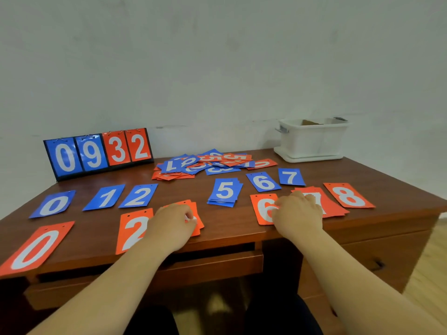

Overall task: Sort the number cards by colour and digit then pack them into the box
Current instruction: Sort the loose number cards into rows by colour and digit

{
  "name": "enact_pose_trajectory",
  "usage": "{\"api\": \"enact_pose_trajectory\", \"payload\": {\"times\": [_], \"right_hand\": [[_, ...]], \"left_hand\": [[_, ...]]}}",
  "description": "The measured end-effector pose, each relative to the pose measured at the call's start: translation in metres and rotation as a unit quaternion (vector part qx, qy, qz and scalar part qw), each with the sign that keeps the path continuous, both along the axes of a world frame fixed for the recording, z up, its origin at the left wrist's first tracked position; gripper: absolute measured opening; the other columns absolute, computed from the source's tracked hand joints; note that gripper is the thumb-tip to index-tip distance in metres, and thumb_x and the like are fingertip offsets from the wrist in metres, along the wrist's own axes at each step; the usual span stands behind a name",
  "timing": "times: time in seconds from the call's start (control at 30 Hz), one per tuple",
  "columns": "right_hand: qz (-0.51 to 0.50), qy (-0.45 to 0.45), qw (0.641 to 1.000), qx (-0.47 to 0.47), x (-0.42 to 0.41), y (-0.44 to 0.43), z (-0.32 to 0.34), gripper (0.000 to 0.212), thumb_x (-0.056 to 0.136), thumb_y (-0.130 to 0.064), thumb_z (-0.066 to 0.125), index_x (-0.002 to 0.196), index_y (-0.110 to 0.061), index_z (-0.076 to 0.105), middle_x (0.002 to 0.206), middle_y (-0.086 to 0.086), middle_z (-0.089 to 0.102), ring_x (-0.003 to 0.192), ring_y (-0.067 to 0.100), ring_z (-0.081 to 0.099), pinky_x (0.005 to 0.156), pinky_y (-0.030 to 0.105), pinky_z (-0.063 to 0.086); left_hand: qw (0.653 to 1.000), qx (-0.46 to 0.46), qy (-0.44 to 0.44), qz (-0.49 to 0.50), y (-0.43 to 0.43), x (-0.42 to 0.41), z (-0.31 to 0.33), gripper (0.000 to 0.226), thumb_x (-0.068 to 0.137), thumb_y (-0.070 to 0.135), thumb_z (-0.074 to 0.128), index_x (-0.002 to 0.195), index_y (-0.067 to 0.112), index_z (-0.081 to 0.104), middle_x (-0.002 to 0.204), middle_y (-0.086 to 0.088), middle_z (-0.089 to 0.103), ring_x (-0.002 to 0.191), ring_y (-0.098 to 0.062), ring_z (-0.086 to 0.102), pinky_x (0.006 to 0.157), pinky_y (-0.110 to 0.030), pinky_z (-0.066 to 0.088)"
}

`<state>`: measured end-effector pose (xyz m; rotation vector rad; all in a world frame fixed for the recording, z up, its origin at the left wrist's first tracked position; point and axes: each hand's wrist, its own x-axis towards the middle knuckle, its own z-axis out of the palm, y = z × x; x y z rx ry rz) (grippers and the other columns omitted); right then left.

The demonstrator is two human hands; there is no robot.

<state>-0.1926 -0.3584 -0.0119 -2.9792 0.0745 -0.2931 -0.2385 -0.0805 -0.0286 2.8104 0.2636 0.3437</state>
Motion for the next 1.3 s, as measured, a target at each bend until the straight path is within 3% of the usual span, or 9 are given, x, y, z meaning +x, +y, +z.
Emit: {"api": "enact_pose_trajectory", "payload": {"times": [0.1,0.17,0.3,0.5,0.7,0.87,1.0,1.13,1.3], "right_hand": [[0.077,-0.015,0.99,0.114,0.01,0.011,0.011,0.041,0.092,-0.044,0.056,0.132,-0.036,0.061,0.14,0.002,0.052,0.128,0.026,0.047,0.102,0.041,0.046],[0.15,-0.014,0.973,0.177,0.022,0.021,0.023,0.042,0.092,-0.041,0.059,0.133,-0.032,0.062,0.144,0.001,0.051,0.132,0.022,0.047,0.104,0.036,0.043],[0.221,0.026,0.958,0.183,0.07,0.035,0.048,0.043,0.092,-0.039,0.061,0.134,-0.027,0.062,0.141,-0.006,0.056,0.125,0.015,0.054,0.096,0.026,0.044],[0.15,0.062,0.977,0.14,0.187,0.017,0.065,0.052,0.087,-0.044,0.069,0.134,-0.023,0.061,0.133,0.002,0.062,0.107,0.021,0.063,0.086,0.028,0.047],[0.084,0.133,0.985,0.073,0.301,-0.01,0.044,0.062,0.093,-0.048,0.06,0.146,-0.019,0.049,0.152,0.004,0.046,0.136,0.024,0.045,0.112,0.034,0.036],[0.079,0.16,0.984,0.009,0.363,-0.007,0.028,0.079,0.092,-0.065,0.051,0.155,-0.021,0.034,0.161,0.002,0.033,0.145,0.025,0.035,0.117,0.038,0.03],[0.062,0.156,0.985,-0.029,0.384,0.003,0.022,0.072,0.084,-0.064,0.063,0.139,-0.018,0.053,0.139,0.004,0.056,0.124,0.026,0.055,0.103,0.039,0.046],[0.043,0.173,0.984,0.003,0.387,0.006,0.029,0.074,0.082,-0.056,0.073,0.138,-0.013,0.053,0.135,0.006,0.057,0.121,0.026,0.057,0.097,0.036,0.05],[0.014,0.191,0.98,0.059,0.387,0.004,0.028,0.077,0.078,-0.053,0.079,0.138,-0.012,0.052,0.132,0.007,0.058,0.117,0.026,0.058,0.098,0.037,0.051]], "left_hand": [[1.0,-0.023,0.002,-0.016,-0.001,0.012,0.014,0.014,0.091,0.048,0.061,0.101,0.038,0.064,0.118,0.006,0.058,0.11,-0.019,0.056,0.093,-0.041,0.051],[0.999,-0.03,-0.003,-0.033,0.0,0.026,0.028,0.026,0.091,0.05,0.063,0.114,0.038,0.063,0.125,0.004,0.055,0.113,-0.018,0.055,0.095,-0.039,0.051],[0.996,-0.023,0.012,-0.09,0.002,0.066,0.055,0.049,0.093,0.049,0.063,0.139,0.036,0.052,0.146,0.002,0.044,0.129,-0.018,0.049,0.104,-0.035,0.043],[0.99,0.008,0.028,-0.139,-0.002,0.168,0.062,0.058,0.091,0.051,0.064,0.144,0.035,0.048,0.153,0.001,0.04,0.14,-0.02,0.039,0.115,-0.037,0.035],[0.982,0.04,0.02,-0.184,-0.031,0.286,0.047,0.059,0.091,0.055,0.063,0.146,0.038,0.048,0.155,0.001,0.041,0.143,-0.023,0.038,0.116,-0.041,0.036],[0.984,0.113,0.059,-0.124,-0.045,0.356,0.037,0.057,0.096,0.061,0.049,0.148,0.037,0.046,0.151,-0.007,0.042,0.134,-0.031,0.045,0.105,-0.043,0.044],[0.991,0.053,0.079,-0.091,-0.039,0.376,0.033,0.045,0.096,0.057,0.052,0.127,0.028,0.067,0.129,-0.001,0.064,0.117,-0.023,0.059,0.098,-0.037,0.048],[0.989,0.045,0.114,-0.089,-0.031,0.384,0.027,0.053,0.092,0.057,0.057,0.137,0.03,0.057,0.148,0.0,0.051,0.128,-0.022,0.052,0.105,-0.037,0.046],[0.986,-0.036,0.149,-0.063,-0.034,0.386,0.036,0.06,0.086,0.049,0.073,0.138,0.028,0.052,0.146,-0.002,0.048,0.122,-0.022,0.051,0.098,-0.034,0.045]]}}
